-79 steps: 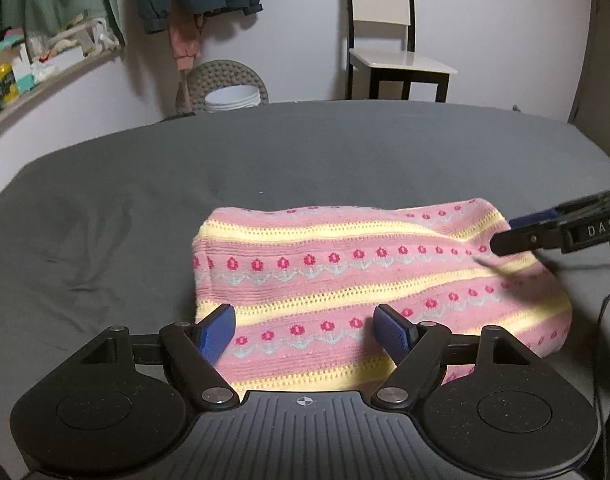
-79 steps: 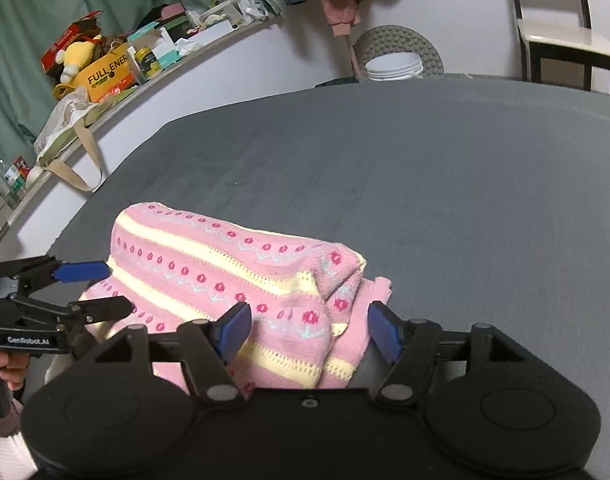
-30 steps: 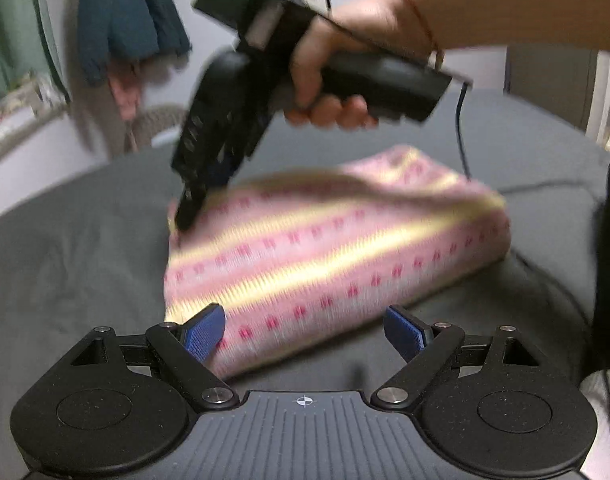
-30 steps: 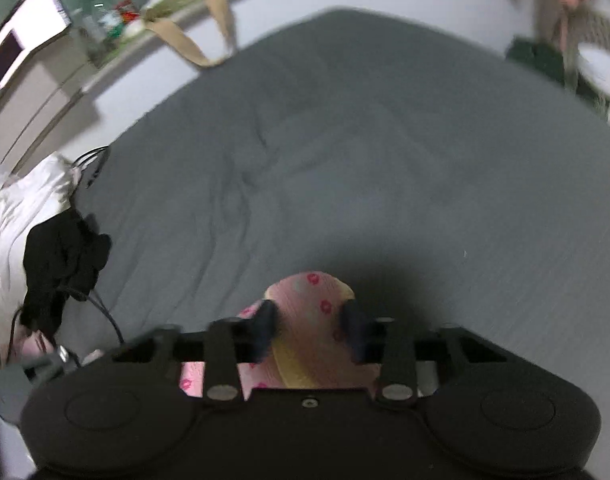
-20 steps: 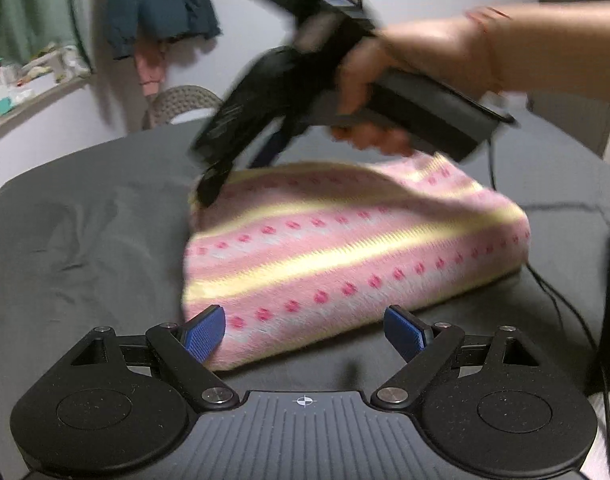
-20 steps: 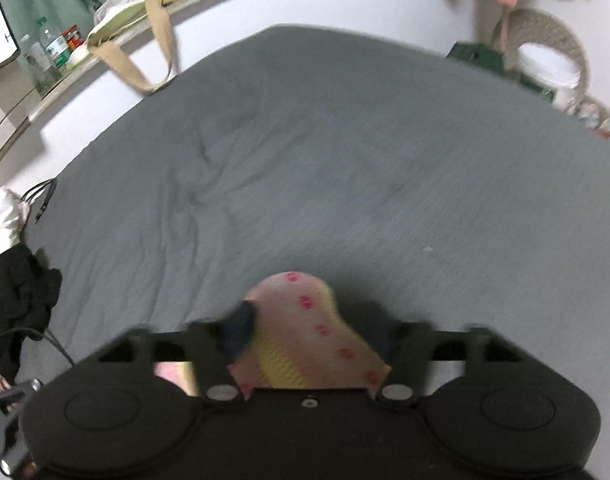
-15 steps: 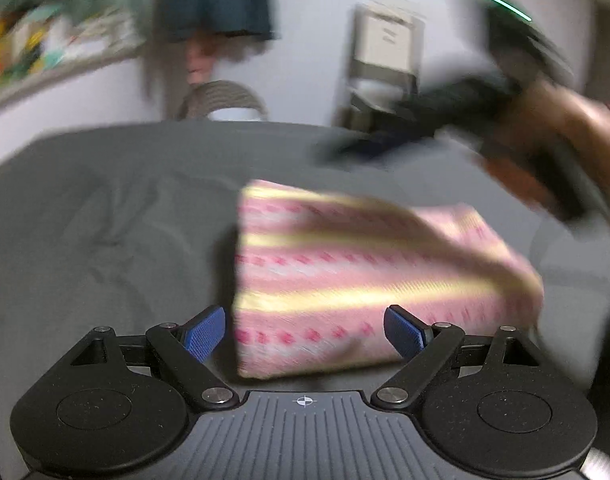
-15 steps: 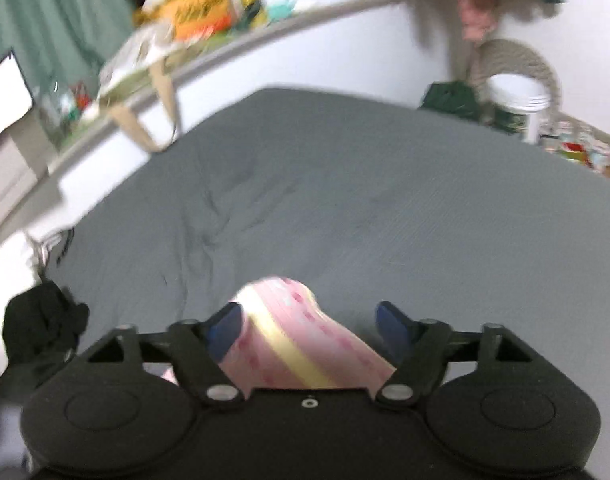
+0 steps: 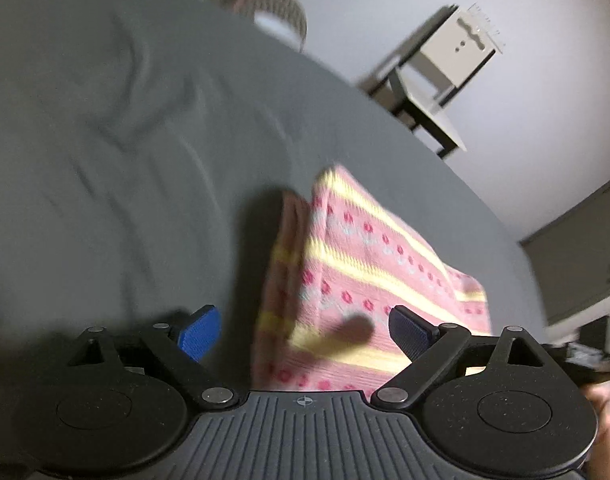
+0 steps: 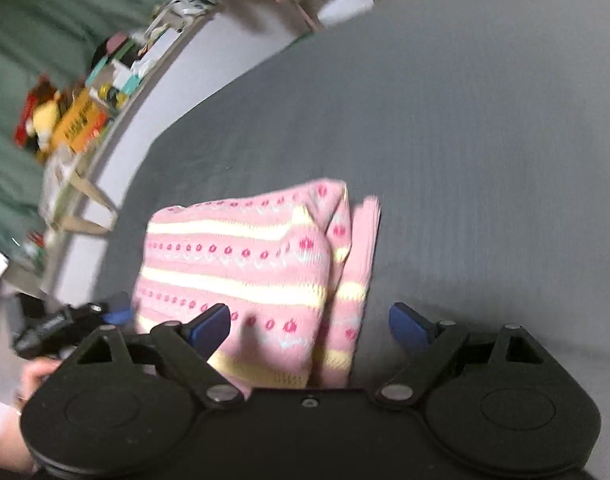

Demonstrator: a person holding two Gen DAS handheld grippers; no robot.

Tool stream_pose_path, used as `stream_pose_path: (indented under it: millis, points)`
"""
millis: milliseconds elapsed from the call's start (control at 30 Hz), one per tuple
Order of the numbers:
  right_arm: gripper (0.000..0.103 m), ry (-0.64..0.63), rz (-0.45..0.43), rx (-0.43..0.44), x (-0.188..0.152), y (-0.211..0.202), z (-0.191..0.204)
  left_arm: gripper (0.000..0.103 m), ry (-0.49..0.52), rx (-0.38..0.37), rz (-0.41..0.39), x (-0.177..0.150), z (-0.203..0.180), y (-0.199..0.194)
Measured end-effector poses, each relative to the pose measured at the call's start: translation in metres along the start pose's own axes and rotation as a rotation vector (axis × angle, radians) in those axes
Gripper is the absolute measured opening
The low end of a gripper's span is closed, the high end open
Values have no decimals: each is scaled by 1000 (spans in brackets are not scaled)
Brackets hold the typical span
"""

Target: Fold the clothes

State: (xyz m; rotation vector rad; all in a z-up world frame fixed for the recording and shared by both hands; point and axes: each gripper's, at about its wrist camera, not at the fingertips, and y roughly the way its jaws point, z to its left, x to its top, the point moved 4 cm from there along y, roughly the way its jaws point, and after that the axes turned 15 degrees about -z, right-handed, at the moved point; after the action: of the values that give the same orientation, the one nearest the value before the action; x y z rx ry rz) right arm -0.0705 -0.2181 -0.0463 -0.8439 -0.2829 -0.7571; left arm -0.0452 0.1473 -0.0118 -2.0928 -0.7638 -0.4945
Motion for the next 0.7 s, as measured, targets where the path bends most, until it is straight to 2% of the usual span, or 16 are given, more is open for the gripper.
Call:
stream_pose_path:
  millis: [100, 200, 367, 533, 600, 700]
  points:
    - [87, 75, 47, 23, -3, 14, -7, 93, -43, 20, 48, -8, 8, 16]
    - [88, 77, 60, 35, -5, 21, -6, 98, -81, 6, 53, -10, 10, 23]
    - [88, 101, 71, 90, -5, 16, -17, 100, -40, -9, 98, -15, -1, 35]
    - [88, 144, 63, 107, -2, 17, -19, 100, -25, -11, 112, -17, -8, 36]
    - [81, 162, 66, 133, -2, 19, -18, 100, -16, -25, 115, -15, -13, 37]
    - [80, 152, 76, 113, -6, 24, -15, 100, -92, -95, 171, -25, -22, 43]
